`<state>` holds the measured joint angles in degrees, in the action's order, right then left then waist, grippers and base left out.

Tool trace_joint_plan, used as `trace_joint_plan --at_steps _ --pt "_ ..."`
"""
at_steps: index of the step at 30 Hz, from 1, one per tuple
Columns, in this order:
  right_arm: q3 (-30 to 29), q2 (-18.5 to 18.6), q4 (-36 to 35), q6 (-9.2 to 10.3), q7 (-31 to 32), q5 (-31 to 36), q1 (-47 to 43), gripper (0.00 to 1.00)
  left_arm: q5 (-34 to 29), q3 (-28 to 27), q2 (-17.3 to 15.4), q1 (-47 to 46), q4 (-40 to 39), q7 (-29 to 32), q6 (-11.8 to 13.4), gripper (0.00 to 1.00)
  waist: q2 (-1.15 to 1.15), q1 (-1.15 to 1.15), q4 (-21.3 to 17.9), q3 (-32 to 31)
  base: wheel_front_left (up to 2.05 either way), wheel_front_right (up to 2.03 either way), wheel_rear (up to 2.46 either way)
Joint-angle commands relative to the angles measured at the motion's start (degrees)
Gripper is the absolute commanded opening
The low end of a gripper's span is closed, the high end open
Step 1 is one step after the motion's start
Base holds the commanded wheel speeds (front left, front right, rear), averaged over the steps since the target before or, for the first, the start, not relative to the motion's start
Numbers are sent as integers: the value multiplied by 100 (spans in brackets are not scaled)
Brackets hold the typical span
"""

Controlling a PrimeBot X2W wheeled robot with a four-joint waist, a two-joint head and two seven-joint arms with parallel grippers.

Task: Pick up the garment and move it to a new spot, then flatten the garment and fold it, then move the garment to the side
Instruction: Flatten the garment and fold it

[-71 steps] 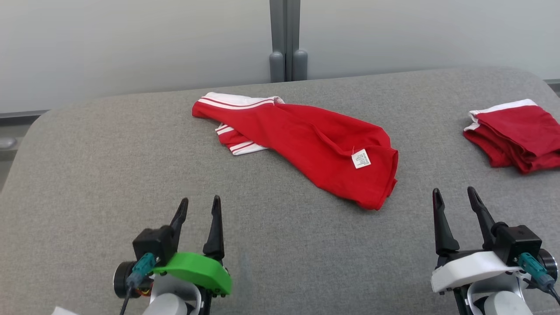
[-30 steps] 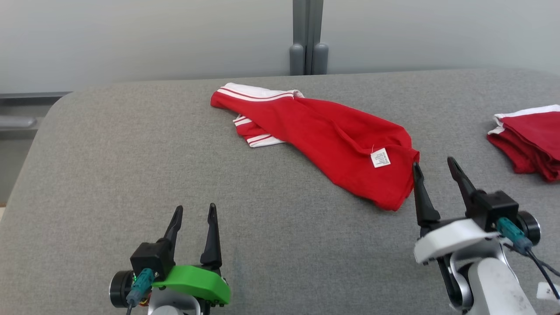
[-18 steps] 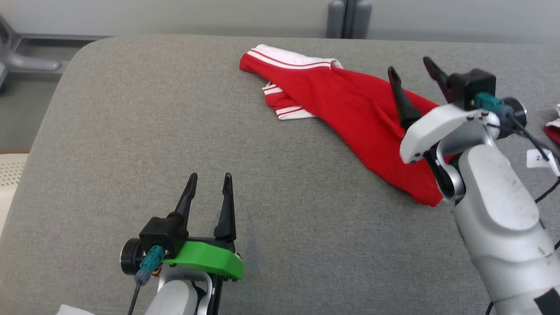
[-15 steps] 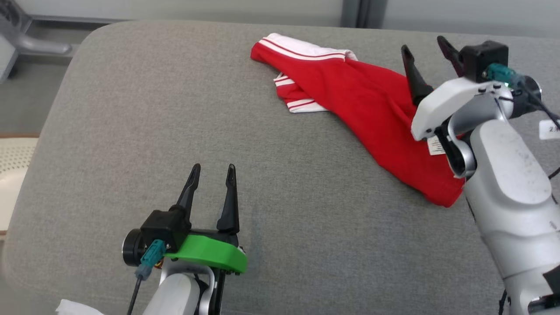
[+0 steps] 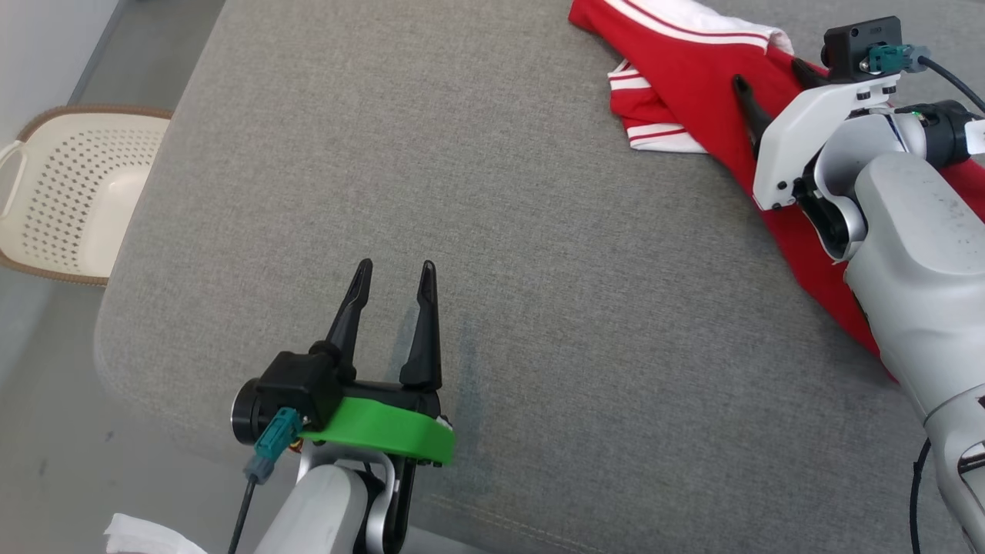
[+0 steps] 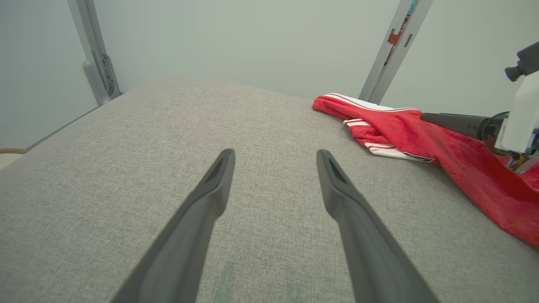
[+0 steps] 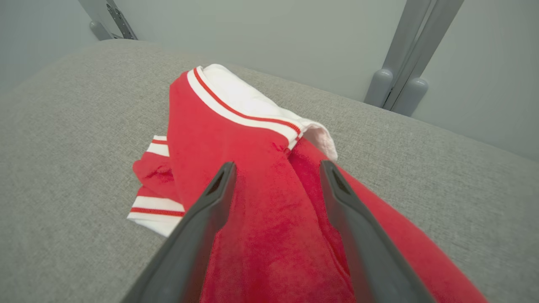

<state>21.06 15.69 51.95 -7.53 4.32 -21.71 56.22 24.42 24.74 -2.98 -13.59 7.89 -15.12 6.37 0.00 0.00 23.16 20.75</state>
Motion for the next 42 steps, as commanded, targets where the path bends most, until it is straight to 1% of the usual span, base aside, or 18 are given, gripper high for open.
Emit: trace_joint_plan --at_steps 1,6,7,9,10,11,17,19,24,29,32,36,39,41,42 --pt "89 56 115 9 -24 -99 91 100 15 30 11 -108 -28 -3 34 100 0 0 315 329 0 0 0" --pt "384 90 420 8 -48 -351 269 100 61 69 11 -128 -61 -3 96 100 0 0 320 372 0 0 0" --pt "444 95 460 9 -94 -399 302 48 69 72 11 -130 -65 -3 105 100 0 0 313 375 0 0 0" --pt "536 103 520 9 -221 -461 368 29 63 77 11 -137 -63 -3 116 100 0 0 294 376 0 0 0" --pt "588 105 551 9 -310 -467 411 13 61 75 10 -136 -56 -3 114 100 0 0 283 372 0 0 0" --pt "637 104 569 9 -386 -469 439 0 59 78 10 -133 -46 -3 108 100 0 0 274 367 0 0 0" --pt "889 37 649 9 -1058 -443 653 0 0 50 9 -106 -5 -3 108 100 0 0 177 287 0 0 0" --pt "1098 -21 604 9 -1246 -351 661 0 -45 25 8 -80 18 -2 112 100 0 0 120 236 0 0 0" --pt "1989 -99 366 9 -1571 -17 472 0 -136 -66 5 18 52 -2 99 100 0 0 -60 61 0 0 0" --pt "2818 -101 38 9 -1676 25 123 0 -223 -137 4 108 77 -3 83 100 0 0 -225 -103 0 0 0" --pt "3446 -36 -231 9 -1665 -2 -208 0 -259 -202 4 158 98 -3 55 100 0 0 -345 -211 0 0 0" --pt "3964 46 -541 9 -1662 -100 -570 0 -319 -267 4 219 132 -3 22 100 0 0 -475 -313 0 0 0" --pt "4212 80 -716 9 -1710 -31 -759 0 -367 -316 3 246 152 -2 0 100 0 0 -566 -368 0 0 0" --pt "4221 40 -822 9 -1749 -107 -928 0 -403 -345 3 250 161 -3 -14 100 0 0 -629 -397 0 0 0" --pt "4201 29 -859 9 -1768 -128 -1007 8 -411 -348 4 250 162 -2 -4 100 0 0 -657 -412 0 0 0"
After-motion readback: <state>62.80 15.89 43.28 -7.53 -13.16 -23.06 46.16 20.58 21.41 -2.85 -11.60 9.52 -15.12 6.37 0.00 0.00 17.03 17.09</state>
